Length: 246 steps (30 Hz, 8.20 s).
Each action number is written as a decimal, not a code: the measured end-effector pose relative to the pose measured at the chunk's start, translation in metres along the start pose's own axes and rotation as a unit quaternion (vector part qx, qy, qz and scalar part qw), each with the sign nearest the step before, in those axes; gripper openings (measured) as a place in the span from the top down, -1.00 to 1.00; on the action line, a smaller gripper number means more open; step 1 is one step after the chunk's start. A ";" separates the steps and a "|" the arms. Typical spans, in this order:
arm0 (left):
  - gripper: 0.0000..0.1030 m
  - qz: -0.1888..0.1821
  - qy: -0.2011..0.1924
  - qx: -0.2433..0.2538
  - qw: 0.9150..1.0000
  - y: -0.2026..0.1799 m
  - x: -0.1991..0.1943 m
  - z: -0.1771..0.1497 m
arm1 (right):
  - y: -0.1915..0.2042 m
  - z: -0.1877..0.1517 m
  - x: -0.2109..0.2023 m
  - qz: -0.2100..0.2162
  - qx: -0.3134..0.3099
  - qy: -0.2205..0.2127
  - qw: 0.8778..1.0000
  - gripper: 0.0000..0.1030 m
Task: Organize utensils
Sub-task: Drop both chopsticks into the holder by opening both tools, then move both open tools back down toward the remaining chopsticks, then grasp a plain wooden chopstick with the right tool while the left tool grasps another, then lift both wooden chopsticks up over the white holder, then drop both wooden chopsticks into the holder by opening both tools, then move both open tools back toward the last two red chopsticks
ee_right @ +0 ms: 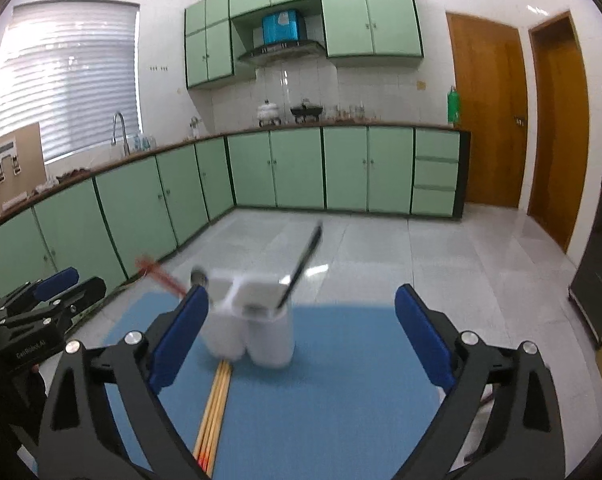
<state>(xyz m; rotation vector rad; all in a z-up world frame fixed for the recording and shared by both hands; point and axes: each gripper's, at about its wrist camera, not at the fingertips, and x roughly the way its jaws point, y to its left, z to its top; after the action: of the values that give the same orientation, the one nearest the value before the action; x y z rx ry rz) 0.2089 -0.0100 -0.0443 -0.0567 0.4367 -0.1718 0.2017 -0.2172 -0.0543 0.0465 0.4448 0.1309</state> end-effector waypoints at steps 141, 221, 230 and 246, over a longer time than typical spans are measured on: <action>0.86 0.003 0.094 0.030 0.995 -0.037 -0.049 -0.088 | 0.057 -0.105 -0.030 0.063 -0.015 0.107 0.992 0.88; -0.52 0.010 -0.017 0.042 0.999 -0.011 -0.003 0.009 | 0.023 0.004 0.006 0.012 -0.052 -0.002 0.999 -0.84; -0.53 0.046 0.076 0.032 0.995 0.006 -0.006 -0.086 | 0.033 -0.086 -0.005 0.013 -0.028 0.068 0.997 -0.85; -0.53 0.066 0.145 0.008 0.987 0.025 -0.009 -0.158 | 0.053 -0.153 0.003 0.015 0.005 0.137 0.990 -0.85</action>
<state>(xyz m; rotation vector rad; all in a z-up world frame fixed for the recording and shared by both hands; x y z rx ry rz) 0.1372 0.0131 -0.1857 0.0137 0.7267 -0.0529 0.1318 -0.1619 -0.1898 0.0452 0.7197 0.1663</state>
